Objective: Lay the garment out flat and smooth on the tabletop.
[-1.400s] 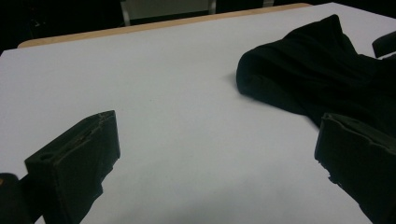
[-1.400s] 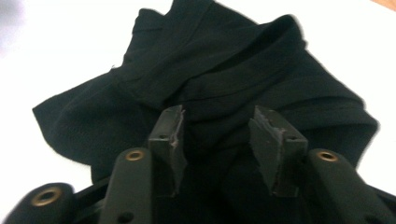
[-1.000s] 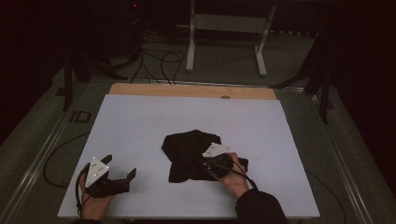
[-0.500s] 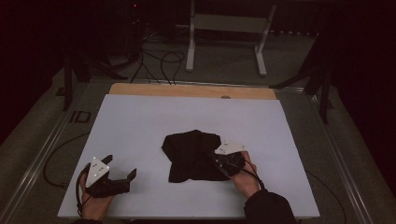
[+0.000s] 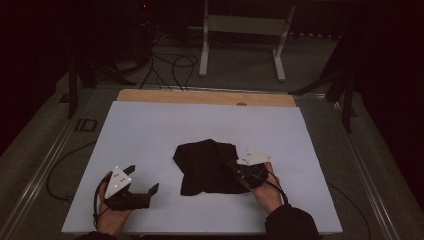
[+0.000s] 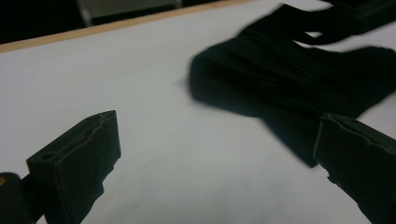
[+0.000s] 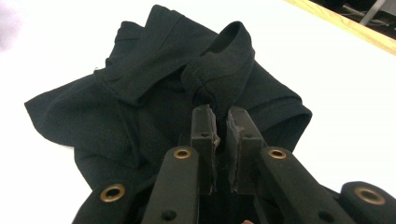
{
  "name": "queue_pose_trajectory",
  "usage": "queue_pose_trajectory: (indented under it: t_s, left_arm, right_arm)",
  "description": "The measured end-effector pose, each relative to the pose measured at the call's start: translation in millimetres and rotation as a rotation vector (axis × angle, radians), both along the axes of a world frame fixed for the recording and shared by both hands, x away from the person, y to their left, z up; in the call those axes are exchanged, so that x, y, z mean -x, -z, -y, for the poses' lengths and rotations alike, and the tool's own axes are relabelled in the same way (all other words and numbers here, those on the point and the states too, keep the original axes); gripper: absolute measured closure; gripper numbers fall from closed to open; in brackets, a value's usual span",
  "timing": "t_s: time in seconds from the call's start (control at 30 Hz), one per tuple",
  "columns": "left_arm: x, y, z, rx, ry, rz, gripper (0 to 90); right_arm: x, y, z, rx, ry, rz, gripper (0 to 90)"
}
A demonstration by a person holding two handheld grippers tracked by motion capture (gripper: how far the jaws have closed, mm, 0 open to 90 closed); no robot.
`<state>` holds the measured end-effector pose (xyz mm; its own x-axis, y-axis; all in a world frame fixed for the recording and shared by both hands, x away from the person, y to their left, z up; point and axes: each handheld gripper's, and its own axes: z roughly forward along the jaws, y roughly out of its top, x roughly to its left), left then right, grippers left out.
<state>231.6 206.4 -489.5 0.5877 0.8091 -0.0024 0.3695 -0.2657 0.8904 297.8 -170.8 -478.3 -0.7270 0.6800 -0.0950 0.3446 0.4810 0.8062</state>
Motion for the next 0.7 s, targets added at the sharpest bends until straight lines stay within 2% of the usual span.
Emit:
queue_pose_trajectory:
  t_s: [0.17,0.23,0.27,0.3,0.33,0.53,0.7]
  left_arm:
    - [-14.4,-3.9,31.4,-0.03,0.093,-0.016,3.2]
    - [-20.1,-3.6,45.1,-0.036,0.103,-0.032,7.3]
    - [-20.1,-3.6,45.1,-0.036,0.103,-0.032,9.8]
    - [-26.3,-1.8,56.7,-0.038,0.12,-0.047,9.8]
    - [-28.9,-0.3,62.7,-0.053,0.12,-0.049,14.4]
    - [-40.3,11.5,89.6,-0.13,0.143,-0.074,20.9]
    - [-44.2,17.6,108.6,-0.251,0.121,-0.076,36.2]
  right_arm:
    - [0.2,0.3,0.4,-0.007,0.002,-0.007,82.3]
    - [0.3,0.6,0.3,-0.009,0.001,-0.009,82.2]
    - [0.3,0.6,0.3,-0.009,0.001,-0.009,82.2]
    - [0.2,1.0,0.3,-0.009,-0.001,-0.009,82.2]
    - [-0.1,1.6,0.3,-0.007,-0.002,-0.008,82.1]
    - [0.5,2.0,-0.6,-0.01,-0.005,-0.012,82.1]
    - [0.3,3.2,-1.7,-0.011,-0.011,-0.014,81.9]
